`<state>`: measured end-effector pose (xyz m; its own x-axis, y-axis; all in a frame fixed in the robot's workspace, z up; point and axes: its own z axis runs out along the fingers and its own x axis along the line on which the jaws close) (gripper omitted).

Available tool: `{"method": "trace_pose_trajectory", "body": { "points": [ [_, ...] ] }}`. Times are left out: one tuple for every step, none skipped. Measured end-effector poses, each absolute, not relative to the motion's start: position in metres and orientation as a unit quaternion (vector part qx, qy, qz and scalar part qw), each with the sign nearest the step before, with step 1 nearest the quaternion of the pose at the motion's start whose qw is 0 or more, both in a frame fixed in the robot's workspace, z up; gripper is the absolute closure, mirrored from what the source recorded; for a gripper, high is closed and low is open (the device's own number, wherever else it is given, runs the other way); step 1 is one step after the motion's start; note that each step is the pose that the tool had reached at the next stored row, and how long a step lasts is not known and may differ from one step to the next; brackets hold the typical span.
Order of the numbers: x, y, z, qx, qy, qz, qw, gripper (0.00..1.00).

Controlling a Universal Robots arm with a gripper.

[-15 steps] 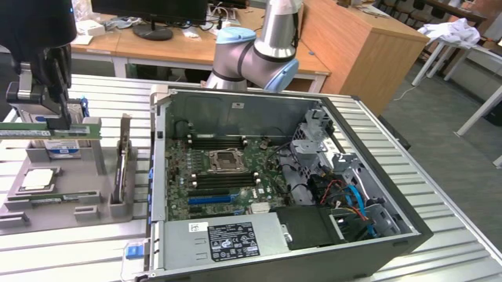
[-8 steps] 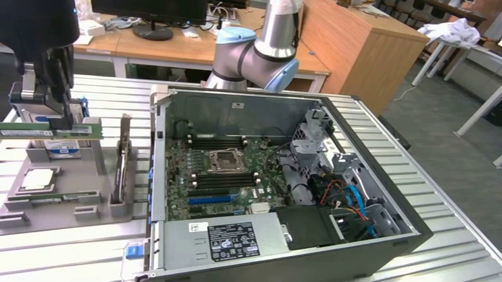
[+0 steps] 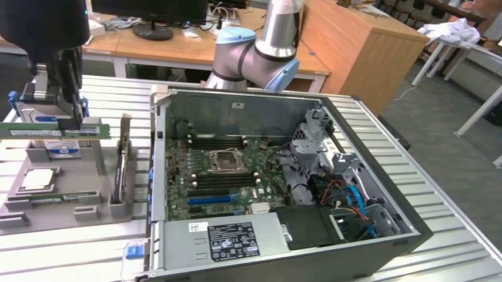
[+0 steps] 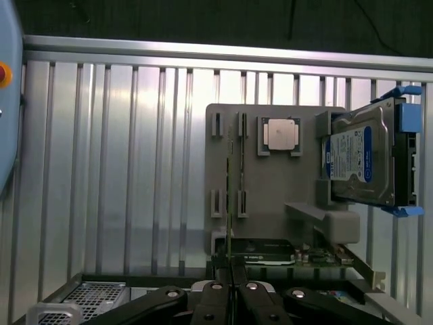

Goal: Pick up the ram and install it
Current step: 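Pick up the ram and move it above insertion slot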

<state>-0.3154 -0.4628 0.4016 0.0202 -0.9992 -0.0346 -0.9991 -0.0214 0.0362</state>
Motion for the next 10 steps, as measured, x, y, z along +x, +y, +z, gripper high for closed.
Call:
{"method": "trace_pose_trajectory", "body": {
  "points": [
    [-0.313, -0.463, 0.402, 0.714, -0.700, -0.025, 0.001, 0.88],
    [-0.312, -0.463, 0.402, 0.714, -0.700, -0.025, 0.001, 0.88],
    [-0.310, -0.463, 0.402, 0.714, -0.700, -0.025, 0.001, 0.88],
    [-0.308, -0.463, 0.402, 0.714, -0.700, -0.025, 0.001, 0.88],
    [-0.306, -0.463, 0.402, 0.714, -0.700, -0.025, 0.001, 0.88],
    [-0.305, -0.463, 0.402, 0.714, -0.700, -0.025, 0.001, 0.88],
    [-0.303, -0.463, 0.402, 0.714, -0.700, -0.025, 0.001, 0.88],
    [-0.302, -0.463, 0.401, 0.714, -0.700, -0.025, 0.001, 0.88],
    [-0.300, -0.463, 0.402, 0.714, -0.700, -0.025, 0.001, 0.88],
    [-0.300, -0.463, 0.402, 0.714, -0.700, -0.025, 0.001, 0.88]
  ]
}}
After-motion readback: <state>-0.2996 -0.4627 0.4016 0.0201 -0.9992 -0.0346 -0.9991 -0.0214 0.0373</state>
